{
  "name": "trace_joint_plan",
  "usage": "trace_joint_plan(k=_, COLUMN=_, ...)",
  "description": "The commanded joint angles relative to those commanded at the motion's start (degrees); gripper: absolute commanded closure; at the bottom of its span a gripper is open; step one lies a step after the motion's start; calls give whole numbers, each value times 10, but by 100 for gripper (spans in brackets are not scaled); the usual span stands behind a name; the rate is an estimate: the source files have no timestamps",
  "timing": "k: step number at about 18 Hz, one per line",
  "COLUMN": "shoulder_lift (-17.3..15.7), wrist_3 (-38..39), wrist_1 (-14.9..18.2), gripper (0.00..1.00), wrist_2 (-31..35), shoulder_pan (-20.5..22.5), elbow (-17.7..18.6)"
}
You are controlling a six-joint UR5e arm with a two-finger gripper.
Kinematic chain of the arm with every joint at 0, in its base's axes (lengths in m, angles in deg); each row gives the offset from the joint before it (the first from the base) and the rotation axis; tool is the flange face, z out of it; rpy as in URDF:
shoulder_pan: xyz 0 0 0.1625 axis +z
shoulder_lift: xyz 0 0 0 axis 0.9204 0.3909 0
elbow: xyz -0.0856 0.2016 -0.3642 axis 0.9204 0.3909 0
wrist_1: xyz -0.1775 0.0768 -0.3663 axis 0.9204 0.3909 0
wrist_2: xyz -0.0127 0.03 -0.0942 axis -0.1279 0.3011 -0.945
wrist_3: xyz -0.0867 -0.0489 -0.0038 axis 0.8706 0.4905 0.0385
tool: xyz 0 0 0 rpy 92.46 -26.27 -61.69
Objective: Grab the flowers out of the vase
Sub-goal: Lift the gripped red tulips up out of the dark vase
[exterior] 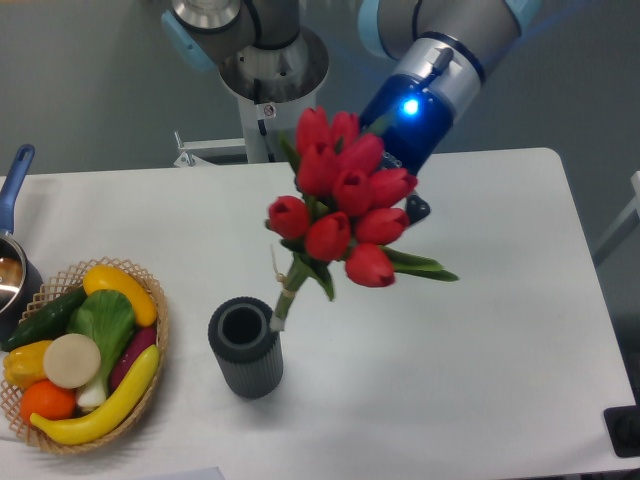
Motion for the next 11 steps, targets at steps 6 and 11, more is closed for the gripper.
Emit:
trace_joint_plan(k=6, shoulder_lift=4, wrist_3=-6, wrist_1=0, gripper=59, wrist_2=0, shoulder_pan=13, elbow=-6)
trace_joint_plan(k=11, shoulder_lift=4, wrist_3=-11, wrist_1=0, gripper=59, wrist_2=0, shoulder_pan=16, elbow=-6)
